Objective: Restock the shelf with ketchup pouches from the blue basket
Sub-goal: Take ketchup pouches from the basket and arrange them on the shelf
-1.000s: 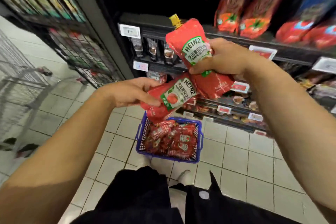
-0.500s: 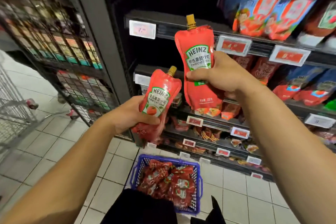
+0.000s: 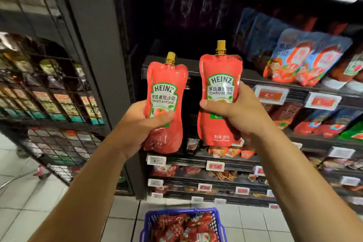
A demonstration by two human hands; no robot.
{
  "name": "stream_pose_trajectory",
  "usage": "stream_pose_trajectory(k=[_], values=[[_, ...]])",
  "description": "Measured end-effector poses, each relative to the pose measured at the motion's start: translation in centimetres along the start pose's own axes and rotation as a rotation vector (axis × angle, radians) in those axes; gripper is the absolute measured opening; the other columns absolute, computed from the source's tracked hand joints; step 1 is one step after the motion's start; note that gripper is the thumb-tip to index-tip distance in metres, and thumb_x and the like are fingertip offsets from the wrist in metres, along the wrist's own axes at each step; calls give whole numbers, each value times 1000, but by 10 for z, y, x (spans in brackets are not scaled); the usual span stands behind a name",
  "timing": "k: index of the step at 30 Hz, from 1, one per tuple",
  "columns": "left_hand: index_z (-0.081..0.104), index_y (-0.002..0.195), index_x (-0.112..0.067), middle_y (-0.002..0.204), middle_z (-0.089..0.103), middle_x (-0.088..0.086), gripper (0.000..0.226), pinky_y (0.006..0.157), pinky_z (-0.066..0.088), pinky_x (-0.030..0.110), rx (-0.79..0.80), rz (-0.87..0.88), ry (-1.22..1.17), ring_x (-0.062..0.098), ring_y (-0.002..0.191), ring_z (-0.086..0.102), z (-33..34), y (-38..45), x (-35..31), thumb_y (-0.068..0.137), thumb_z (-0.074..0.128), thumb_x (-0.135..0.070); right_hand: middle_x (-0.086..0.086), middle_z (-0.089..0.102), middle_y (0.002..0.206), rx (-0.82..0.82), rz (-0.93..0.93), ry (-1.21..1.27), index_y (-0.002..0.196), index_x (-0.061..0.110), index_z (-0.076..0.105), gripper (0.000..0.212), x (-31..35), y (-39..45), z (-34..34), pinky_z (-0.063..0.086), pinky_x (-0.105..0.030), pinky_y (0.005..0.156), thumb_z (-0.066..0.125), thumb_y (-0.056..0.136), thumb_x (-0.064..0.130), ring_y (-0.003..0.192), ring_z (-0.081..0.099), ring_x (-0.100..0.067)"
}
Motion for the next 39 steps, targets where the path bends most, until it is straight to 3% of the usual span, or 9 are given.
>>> stream_pose_trajectory(k=[3,9,13,17,21,26,29,32,39], values=[[74,110,-16,108,74,19,54,85,59,49,10,28,-9,38,99,73,2,20,-18,68,89,-47,-10,77,93,-42,19,59,104,10,68,44,1,4,-3,60,-34,67,91,68,17,82,75,-25],[78,98,-30,99,78,4,35,68,59,27,-23,108,46,20,89,76,19,62,-67,65,85,-40,-9,77,95,-121,33,198,112,11,64,37,7,18,-18,59,-35,68,83,81,20,84,75,-24],[78,98,-26,97,79,4,26,68,59,26,-40,134,144,21,89,77,34,89,-98,74,84,-33,-10,77,97,-108,58,294,112,13,65,31,4,24,-22,59,-34,67,78,86,25,86,75,-25],[79,93,-19,87,79,4,26,61,59,28,-176,153,242,20,79,77,38,135,-123,69,86,-28,-9,77,95,-68,60,277,103,17,69,20,4,32,-30,60,-36,72,77,87,25,84,75,-23],[76,89,-18,79,77,-3,34,45,51,19,-431,61,420,7,58,72,16,183,-123,61,83,-36,-8,78,94,-61,49,298,104,16,68,20,11,44,-42,61,-36,72,77,87,23,83,74,-21],[74,107,-24,96,75,-7,32,87,57,27,-329,268,494,3,86,71,23,218,-129,77,86,-25,-5,78,93,-44,25,265,107,15,68,23,18,60,-51,58,-30,66,77,87,23,81,75,-18],[72,109,-17,92,74,-10,34,79,56,21,-332,367,423,-2,81,70,16,220,-126,78,86,-17,-3,78,91,-41,10,248,100,19,70,16,22,73,-54,58,-27,64,77,87,23,79,75,-16],[69,96,-28,82,76,-13,31,65,55,21,-295,377,313,8,73,71,14,219,-119,71,83,-17,-5,78,93,-50,5,222,100,17,72,15,30,89,-57,59,-31,68,77,87,23,83,76,-19],[72,95,-39,84,76,-22,47,73,56,19,-302,390,272,1,84,73,6,220,-112,58,77,-12,-5,77,77,-114,118,119,94,10,72,27,34,129,-61,59,-38,58,81,81,32,70,76,-21]])
Point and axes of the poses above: each hand's wrist, its own y-axis towards the middle knuckle, its own z-axis out of the palm, x = y × z, the point moved 9 cm from there along y, towards the middle knuckle
